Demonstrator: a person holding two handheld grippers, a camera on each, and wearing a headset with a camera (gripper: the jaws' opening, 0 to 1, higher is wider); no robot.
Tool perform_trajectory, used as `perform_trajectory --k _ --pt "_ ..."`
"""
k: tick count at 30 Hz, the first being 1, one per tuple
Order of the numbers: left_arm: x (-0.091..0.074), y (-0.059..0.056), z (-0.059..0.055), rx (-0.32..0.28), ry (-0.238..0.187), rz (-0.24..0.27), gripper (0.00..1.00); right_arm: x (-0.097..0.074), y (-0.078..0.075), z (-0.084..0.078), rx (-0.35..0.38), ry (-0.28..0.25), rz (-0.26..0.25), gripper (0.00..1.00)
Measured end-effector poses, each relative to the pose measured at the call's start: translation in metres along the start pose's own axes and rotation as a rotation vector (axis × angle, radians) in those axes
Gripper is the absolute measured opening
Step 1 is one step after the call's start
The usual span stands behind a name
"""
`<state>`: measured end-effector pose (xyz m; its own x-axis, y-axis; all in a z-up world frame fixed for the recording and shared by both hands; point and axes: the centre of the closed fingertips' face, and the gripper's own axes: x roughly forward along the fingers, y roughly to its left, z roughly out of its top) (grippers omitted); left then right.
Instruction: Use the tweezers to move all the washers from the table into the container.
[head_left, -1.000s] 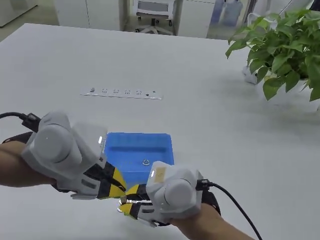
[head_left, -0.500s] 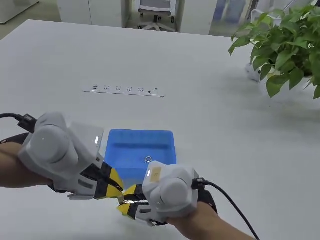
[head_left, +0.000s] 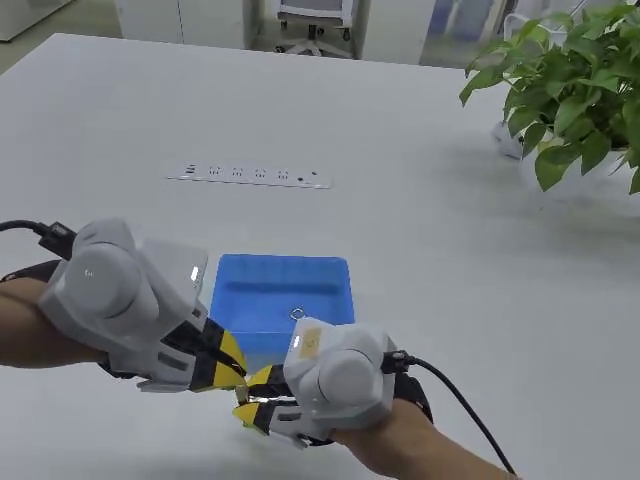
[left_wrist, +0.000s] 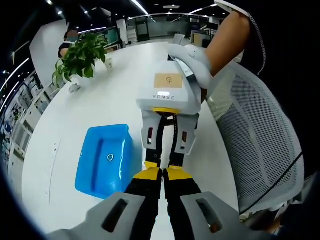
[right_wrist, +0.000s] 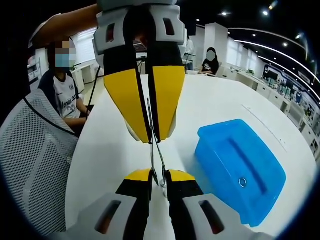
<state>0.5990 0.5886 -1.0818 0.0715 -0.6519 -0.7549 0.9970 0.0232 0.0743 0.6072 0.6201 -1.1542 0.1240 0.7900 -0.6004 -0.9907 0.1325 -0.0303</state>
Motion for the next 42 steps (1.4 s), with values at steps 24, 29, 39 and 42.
perform_trajectory --k 24,29,39,42 --pt "0.005 0.003 0.002 -0.024 -0.021 -0.008 0.06 0.0 -0.001 -0.004 0.001 0.015 -0.008 0.1" --pt "0.004 0.003 0.001 -0.018 -0.008 -0.01 0.06 0.0 0.0 -0.003 0.005 0.016 -0.006 0.1" --pt "-0.005 0.002 0.008 -0.008 0.0 -0.013 0.06 -0.007 0.002 0.006 0.004 0.003 -0.003 0.1" --pt "-0.01 0.004 0.012 -0.006 -0.004 -0.014 0.06 -0.011 0.0 0.01 0.003 0.0 -0.008 0.1"
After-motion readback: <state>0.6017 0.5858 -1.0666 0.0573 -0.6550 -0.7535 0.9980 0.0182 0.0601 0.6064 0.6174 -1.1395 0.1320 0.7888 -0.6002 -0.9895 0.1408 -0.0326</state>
